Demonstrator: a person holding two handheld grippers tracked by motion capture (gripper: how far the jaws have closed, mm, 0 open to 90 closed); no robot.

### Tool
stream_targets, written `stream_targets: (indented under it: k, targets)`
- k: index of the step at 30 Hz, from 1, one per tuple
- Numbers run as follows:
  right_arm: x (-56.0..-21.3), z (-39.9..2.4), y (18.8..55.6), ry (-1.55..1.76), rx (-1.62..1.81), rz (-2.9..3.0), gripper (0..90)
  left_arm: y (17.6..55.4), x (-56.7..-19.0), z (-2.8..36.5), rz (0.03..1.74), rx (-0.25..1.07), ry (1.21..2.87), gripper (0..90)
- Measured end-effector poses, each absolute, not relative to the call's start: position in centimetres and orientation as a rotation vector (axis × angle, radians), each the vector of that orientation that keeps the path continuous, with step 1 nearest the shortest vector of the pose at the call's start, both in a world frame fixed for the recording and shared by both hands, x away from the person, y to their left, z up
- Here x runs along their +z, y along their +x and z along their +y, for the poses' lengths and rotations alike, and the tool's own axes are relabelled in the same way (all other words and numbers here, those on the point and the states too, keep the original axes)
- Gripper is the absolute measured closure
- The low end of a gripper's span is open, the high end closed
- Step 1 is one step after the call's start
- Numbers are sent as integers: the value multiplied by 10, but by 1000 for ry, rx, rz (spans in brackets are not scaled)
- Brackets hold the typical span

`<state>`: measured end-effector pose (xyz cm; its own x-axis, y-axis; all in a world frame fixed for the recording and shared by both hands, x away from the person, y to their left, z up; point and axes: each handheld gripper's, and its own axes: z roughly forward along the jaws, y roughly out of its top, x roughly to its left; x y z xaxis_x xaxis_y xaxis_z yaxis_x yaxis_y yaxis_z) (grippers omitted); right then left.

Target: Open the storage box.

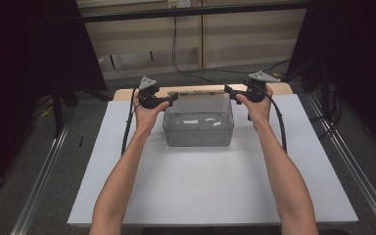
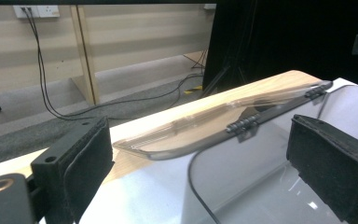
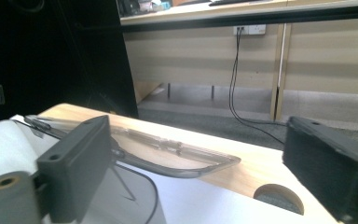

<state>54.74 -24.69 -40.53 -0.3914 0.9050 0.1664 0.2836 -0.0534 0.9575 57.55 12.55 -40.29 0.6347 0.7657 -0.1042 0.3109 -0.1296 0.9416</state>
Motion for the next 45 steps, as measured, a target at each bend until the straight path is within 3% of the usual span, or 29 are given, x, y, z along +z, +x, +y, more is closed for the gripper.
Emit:
stream_targets:
  k: [6, 45]
  targets:
    - [-404, -244, 534, 1229, 1452, 1686, 5, 563, -402, 130, 872, 502, 1709, 39]
    - [-404, -243, 460, 1145, 1366, 1624, 2, 483, -407, 155, 805, 577, 1629, 41]
